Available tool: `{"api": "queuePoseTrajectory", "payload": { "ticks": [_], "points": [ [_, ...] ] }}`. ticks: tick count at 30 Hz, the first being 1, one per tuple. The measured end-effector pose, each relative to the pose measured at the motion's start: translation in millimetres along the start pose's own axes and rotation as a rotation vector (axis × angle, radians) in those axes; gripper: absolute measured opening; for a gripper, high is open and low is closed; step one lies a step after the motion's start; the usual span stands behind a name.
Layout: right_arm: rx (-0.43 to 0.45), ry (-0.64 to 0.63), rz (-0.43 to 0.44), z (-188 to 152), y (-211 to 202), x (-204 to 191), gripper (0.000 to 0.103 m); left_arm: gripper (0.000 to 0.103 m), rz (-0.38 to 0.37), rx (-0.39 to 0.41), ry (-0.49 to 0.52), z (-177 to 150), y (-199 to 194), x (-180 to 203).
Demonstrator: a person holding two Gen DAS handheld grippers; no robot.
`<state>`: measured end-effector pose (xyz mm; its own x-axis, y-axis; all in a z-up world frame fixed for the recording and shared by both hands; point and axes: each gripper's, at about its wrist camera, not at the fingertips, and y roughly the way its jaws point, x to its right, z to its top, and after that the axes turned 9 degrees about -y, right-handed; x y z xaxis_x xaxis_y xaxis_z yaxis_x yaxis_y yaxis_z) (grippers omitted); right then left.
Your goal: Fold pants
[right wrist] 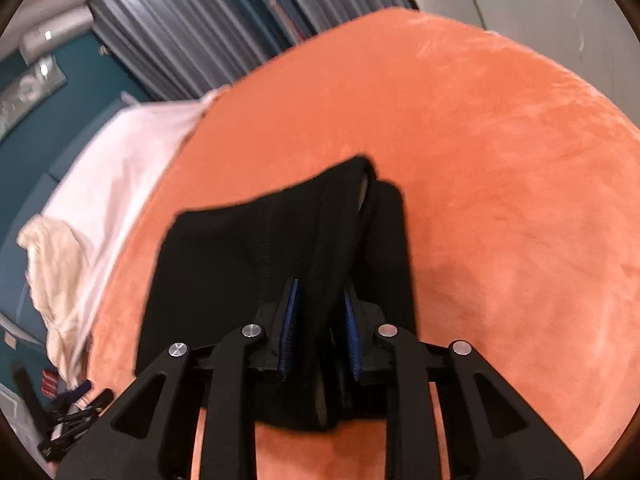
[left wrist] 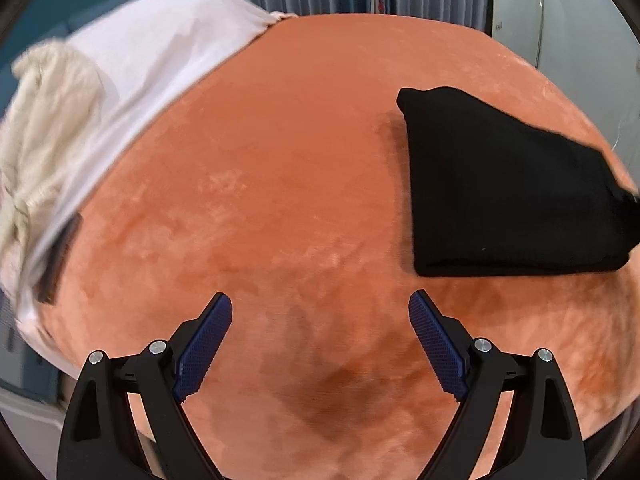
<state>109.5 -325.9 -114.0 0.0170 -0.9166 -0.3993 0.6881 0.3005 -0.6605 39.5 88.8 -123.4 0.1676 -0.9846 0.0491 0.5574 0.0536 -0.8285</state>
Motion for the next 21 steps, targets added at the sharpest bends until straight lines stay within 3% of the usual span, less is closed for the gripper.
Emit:
{"api": "queuePoseTrajectory", "payload": {
  "ticks": [1, 2, 3, 5, 8, 10, 11, 12, 15, 18, 21],
  "points": [
    [0.021, 0.014, -0.002, -4.0, -10.3, 5.4, 0.031, 0.088, -0.027, -0.014, -0.024, 1.7, 2.3, -3.4],
    [0.048, 0.034, -0.010, -12.5, -23.2, 13.5, 0.043, 0.088, -0.060, -0.034, -0.057, 4.1, 6.2, -7.5],
    [0.056, 0.045, -0.022, -18.6, -29.7, 19.8, 0.046, 0.088, -0.102, -0.064, -0.102, 7.7, 12.2, -13.1],
    [0.056, 0.077, -0.038, -29.5, -38.5, 30.9, 0.046, 0.088, -0.186, -0.110, -0.194, 16.2, 24.5, -21.8],
    [0.032, 0.141, 0.021, -43.4, -39.9, 44.2, 0.046, 0.088, -0.299, -0.148, -0.290, 26.0, 39.8, -22.0],
    [0.005, 0.157, 0.055, -47.6, -29.6, 42.9, 0.056, 0.088, -0.403, -0.208, -0.335, 32.6, 56.0, -11.8],
    [-0.008, 0.162, 0.052, -48.7, -22.8, 40.9, 0.070, 0.087, -0.455, -0.232, -0.357, 35.8, 65.3, -4.9],
    [-0.010, 0.168, 0.052, -49.2, -20.2, 39.5, 0.077, 0.087, -0.470, -0.246, -0.365, 37.5, 70.6, 0.3],
    [-0.014, 0.205, 0.124, -52.2, -12.1, 36.6, 0.081, 0.087, -0.519, -0.323, -0.392, 41.1, 94.7, 20.2],
    [-0.016, 0.237, 0.156, -54.7, -6.8, 30.1, 0.091, 0.092, -0.481, -0.290, -0.392, 46.1, 100.0, 34.7],
    [-0.025, 0.253, 0.143, -52.9, -1.2, 22.3, 0.094, 0.092, -0.468, -0.284, -0.365, 51.2, 100.2, 48.9]
  ]
}}
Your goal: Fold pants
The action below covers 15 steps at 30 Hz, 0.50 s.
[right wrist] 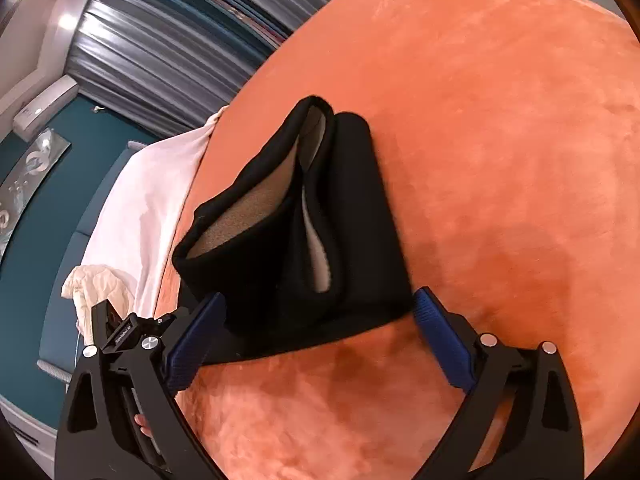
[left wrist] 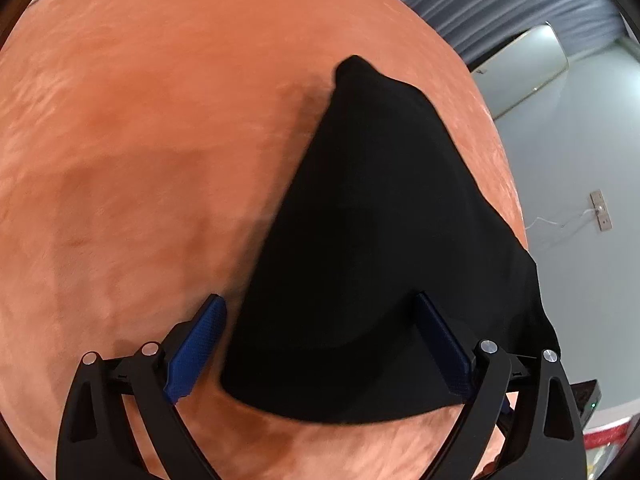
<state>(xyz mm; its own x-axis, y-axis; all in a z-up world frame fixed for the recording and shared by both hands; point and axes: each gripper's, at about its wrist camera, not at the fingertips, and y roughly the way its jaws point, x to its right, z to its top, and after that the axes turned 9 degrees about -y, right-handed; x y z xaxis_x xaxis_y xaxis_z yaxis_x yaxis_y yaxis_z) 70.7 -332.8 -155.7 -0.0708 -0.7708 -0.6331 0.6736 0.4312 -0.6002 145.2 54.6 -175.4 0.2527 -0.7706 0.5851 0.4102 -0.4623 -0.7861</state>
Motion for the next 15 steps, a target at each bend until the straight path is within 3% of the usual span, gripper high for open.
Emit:
{"api": "queuePoseTrajectory", "payload": {
  "ticks": [3, 10, 11, 14, 15],
  "points": [
    [0.048, 0.047, 0.067, -0.3, -9.9, 0.7, 0.098, 0.091, -0.047, -0.036, -0.049, -2.1, 1.1, -0.1],
    [0.065, 0.163, 0.255, -7.6, -11.6, 18.3, 0.098, 0.091, -0.047, -0.027, -0.057, -4.1, 2.0, -1.2],
    [0.071, 0.162, 0.248, -6.9, -11.4, 17.0, 0.098, 0.091, -0.042, -0.027, -0.057, -4.1, 2.7, -0.8],
    [0.041, 0.082, 0.058, -0.2, 5.5, 2.9, 0.098, 0.091, -0.007, -0.022, -0.038, -0.8, 9.2, 5.7],
    [0.031, 0.033, -0.009, 2.2, 16.6, -3.5, 0.084, 0.084, 0.012, -0.016, -0.010, -0.4, 12.5, 12.4]
  ]
}}
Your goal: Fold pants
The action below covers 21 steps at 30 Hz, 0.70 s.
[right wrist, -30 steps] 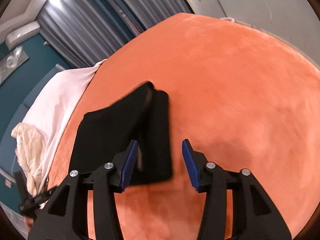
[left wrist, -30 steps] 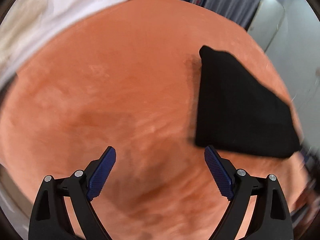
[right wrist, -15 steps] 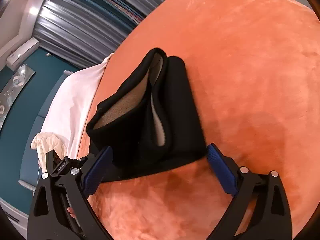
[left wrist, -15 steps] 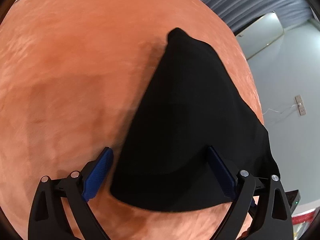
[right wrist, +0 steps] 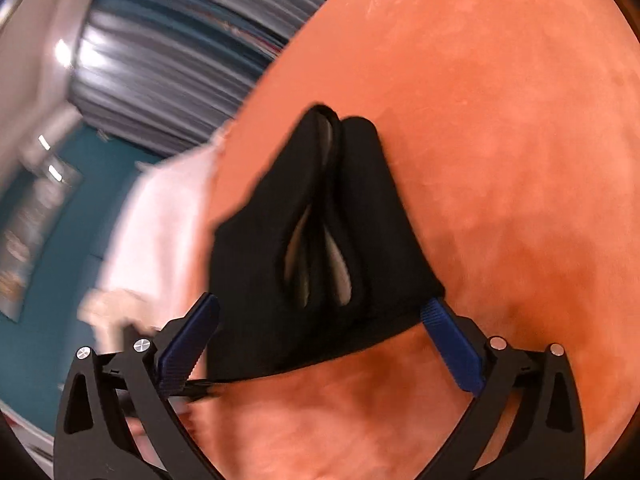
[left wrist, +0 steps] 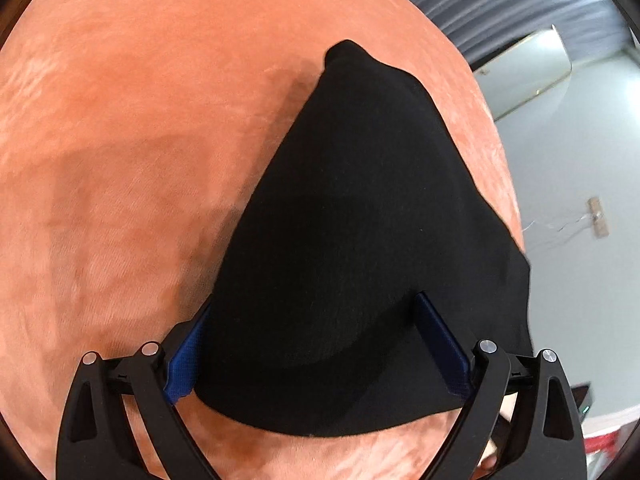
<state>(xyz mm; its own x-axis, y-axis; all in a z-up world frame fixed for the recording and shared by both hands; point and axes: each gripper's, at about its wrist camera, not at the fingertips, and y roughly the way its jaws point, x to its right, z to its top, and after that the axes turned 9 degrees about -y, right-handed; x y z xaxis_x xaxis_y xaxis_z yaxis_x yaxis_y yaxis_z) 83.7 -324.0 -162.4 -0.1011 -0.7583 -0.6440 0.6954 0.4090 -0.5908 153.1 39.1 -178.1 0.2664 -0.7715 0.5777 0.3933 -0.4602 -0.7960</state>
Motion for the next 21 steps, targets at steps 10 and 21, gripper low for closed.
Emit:
{"api": "queuePoseTrajectory", "payload": {
  "ticks": [10, 21],
  "points": [
    [0.036, -0.154, 0.009, -12.6, -33.3, -60.4, 0.032, 0.023, -0.114, -0.005, 0.124, -5.0, -74.6, 7.5],
    [0.052, -0.152, -0.069, -38.4, -55.8, -24.0, 0.057, 0.057, 0.184, 0.314, 0.173, -35.8, -105.3, -9.0]
  ]
}}
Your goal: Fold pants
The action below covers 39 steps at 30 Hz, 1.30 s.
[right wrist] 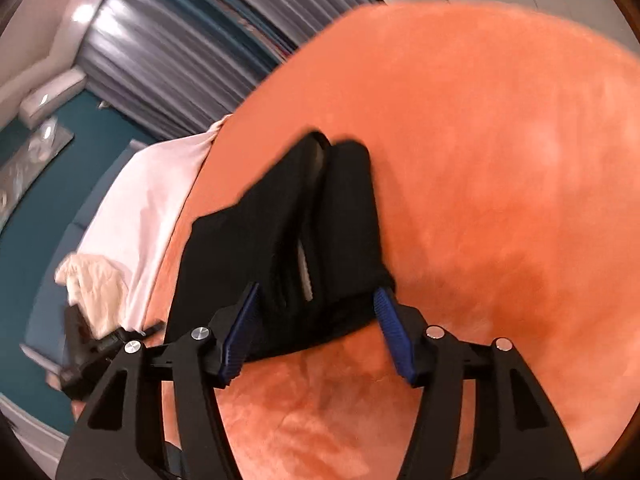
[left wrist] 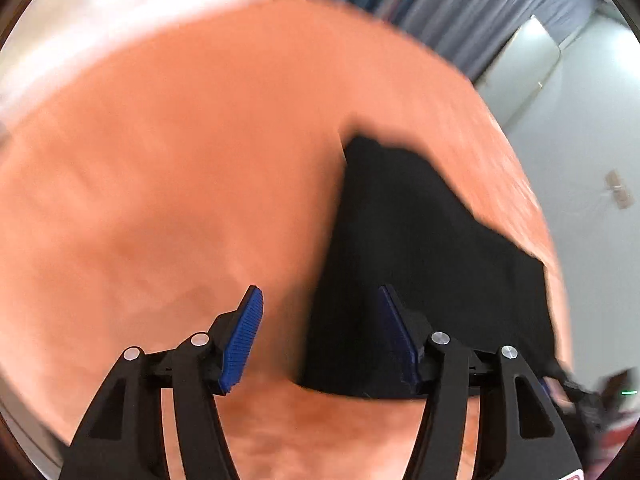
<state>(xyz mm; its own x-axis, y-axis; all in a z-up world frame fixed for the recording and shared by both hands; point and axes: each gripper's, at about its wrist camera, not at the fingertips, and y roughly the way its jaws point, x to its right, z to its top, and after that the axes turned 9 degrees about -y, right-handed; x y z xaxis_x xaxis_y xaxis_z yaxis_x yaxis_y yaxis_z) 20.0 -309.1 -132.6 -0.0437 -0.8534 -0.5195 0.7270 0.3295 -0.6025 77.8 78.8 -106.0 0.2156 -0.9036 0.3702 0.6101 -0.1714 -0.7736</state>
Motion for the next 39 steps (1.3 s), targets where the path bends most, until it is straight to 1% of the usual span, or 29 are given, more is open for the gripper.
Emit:
{"api": "queuePoseTrajectory", "payload": {
  "ticks": [2, 4, 7, 8, 10, 11, 12, 13, 14, 15, 17, 18, 19, 20, 21, 22, 23, 24, 26, 27, 28, 29, 30, 32, 34, 35, 36, 38, 39],
  "points": [
    [0.015, -0.109, -0.071, 17.5, -0.9, -19.9, 0.058, 0.059, 0.065, 0.114, 0.083, 7.8, -18.7, 19.1],
    [0.079, -0.213, -0.145, 40.6, -0.7, -40.4, 0.058, 0.071, 0.072, 0.147, 0.135, 9.4, -25.0, 33.6],
    [0.138, -0.213, -0.181, 71.4, -0.6, -52.0, 0.063, 0.071, 0.079, 0.150, 0.196, 10.0, -21.3, 49.0],
    [0.123, -0.210, -0.201, 81.1, 6.3, -52.4, 0.073, 0.071, 0.090, 0.151, 0.210, 11.3, -13.9, 52.1],
    [0.029, -0.237, -0.233, 90.7, 44.1, -48.9, 0.072, 0.071, 0.115, 0.144, 0.227, 4.5, -0.4, 55.1],
    [-0.012, -0.251, -0.251, 89.0, 59.6, -45.3, 0.066, 0.071, 0.116, 0.134, 0.227, 7.4, 10.8, 60.3],
    [-0.076, -0.257, -0.263, 87.0, 85.7, -38.2, 0.046, 0.071, 0.123, 0.122, 0.225, 11.2, 12.8, 59.2],
    [-0.118, -0.249, -0.252, 85.7, 101.5, -33.0, 0.035, 0.071, 0.125, 0.108, 0.221, 13.5, 21.1, 63.0],
    [-0.139, -0.237, -0.234, 84.7, 111.2, -29.2, 0.015, 0.071, 0.120, 0.099, 0.221, 16.5, 28.2, 67.6],
    [-0.118, -0.231, -0.198, 88.7, 106.6, -32.4, 0.008, 0.071, 0.131, 0.093, 0.224, 18.7, 36.4, 71.4],
    [-0.048, -0.257, -0.166, 94.8, 85.9, -43.6, 0.008, 0.071, 0.151, 0.090, 0.247, 18.0, 46.6, 75.2],
    [-0.013, -0.273, -0.170, 96.3, 78.0, -44.7, 0.008, 0.071, 0.180, 0.088, 0.251, 17.6, 54.4, 73.8],
    [-0.015, -0.281, -0.210, 96.9, 82.4, -39.2, 0.009, 0.071, 0.191, 0.081, 0.246, 15.8, 62.7, 69.8],
    [-0.088, -0.288, -0.279, 92.1, 101.1, -22.9, 0.015, 0.071, 0.199, 0.063, 0.237, 14.8, 71.0, 65.4],
    [-0.153, -0.293, -0.302, 89.6, 114.6, -13.6, 0.017, 0.072, 0.197, 0.030, 0.221, 13.3, 79.7, 58.1],
    [-0.166, -0.274, -0.275, 87.9, 116.7, -4.6, 0.018, 0.072, 0.185, 0.007, 0.204, 11.9, 84.1, 50.7],
    [-0.139, -0.244, -0.242, 90.6, 106.7, -3.3, 0.026, 0.072, 0.174, -0.003, 0.184, 11.2, 84.5, 43.6],
    [-0.102, -0.198, -0.258, 97.2, 86.9, -7.4, 0.029, 0.072, 0.156, -0.004, 0.158, 11.1, 81.1, 33.5],
    [0.015, -0.203, -0.301, 103.1, 59.9, -25.3, 0.029, 0.072, 0.134, 0.004, 0.116, 12.0, 69.3, 14.9],
    [0.066, -0.238, -0.267, 107.4, 47.6, -45.7, 0.029, 0.072, 0.136, 0.013, 0.101, 12.3, 64.5, 7.7],
    [0.065, -0.256, -0.228, 109.6, 46.9, -58.8, 0.029, 0.072, 0.149, 0.022, 0.087, 12.4, 61.0, 0.9],
    [0.043, -0.279, -0.164, 113.8, 55.1, -74.5, 0.029, 0.072, 0.162, 0.029, 0.074, 12.5, 57.7, -5.2],
    [-0.013, -0.318, -0.053, 114.9, 75.7, -100.9, 0.027, 0.072, 0.167, 0.035, 0.060, 12.3, 52.9, -13.3],
    [-0.077, -0.395, -0.001, 112.3, 112.9, -138.0, 0.026, 0.072, 0.166, 0.036, 0.036, 12.1, 45.3, -24.8],
    [-0.149, -0.500, -0.013, 105.4, 171.4, -179.9, 0.024, 0.072, 0.165, 0.042, 0.024, 9.9, 33.8, -36.2],
    [-0.194, -0.516, -0.021, 99.5, 199.4, -191.8, 0.024, 0.072, 0.168, 0.047, 0.025, 8.8, 29.0, -41.2],
    [-0.275, -0.511, -0.038, 88.0, 238.9, -199.0, 0.024, 0.072, 0.176, 0.051, 0.032, 7.9, 23.5, -46.0],
    [-0.350, -0.563, -0.150, 59.3, 291.3, -207.9, 0.024, 0.072, 0.192, 0.055, 0.052, 7.3, 15.6, -54.7],
    [-0.330, -0.616, -0.193, 54.8, 299.2, -217.7, 0.024, 0.072, 0.198, 0.060, 0.056, 9.6, 11.8, -58.9]
  ]
}}
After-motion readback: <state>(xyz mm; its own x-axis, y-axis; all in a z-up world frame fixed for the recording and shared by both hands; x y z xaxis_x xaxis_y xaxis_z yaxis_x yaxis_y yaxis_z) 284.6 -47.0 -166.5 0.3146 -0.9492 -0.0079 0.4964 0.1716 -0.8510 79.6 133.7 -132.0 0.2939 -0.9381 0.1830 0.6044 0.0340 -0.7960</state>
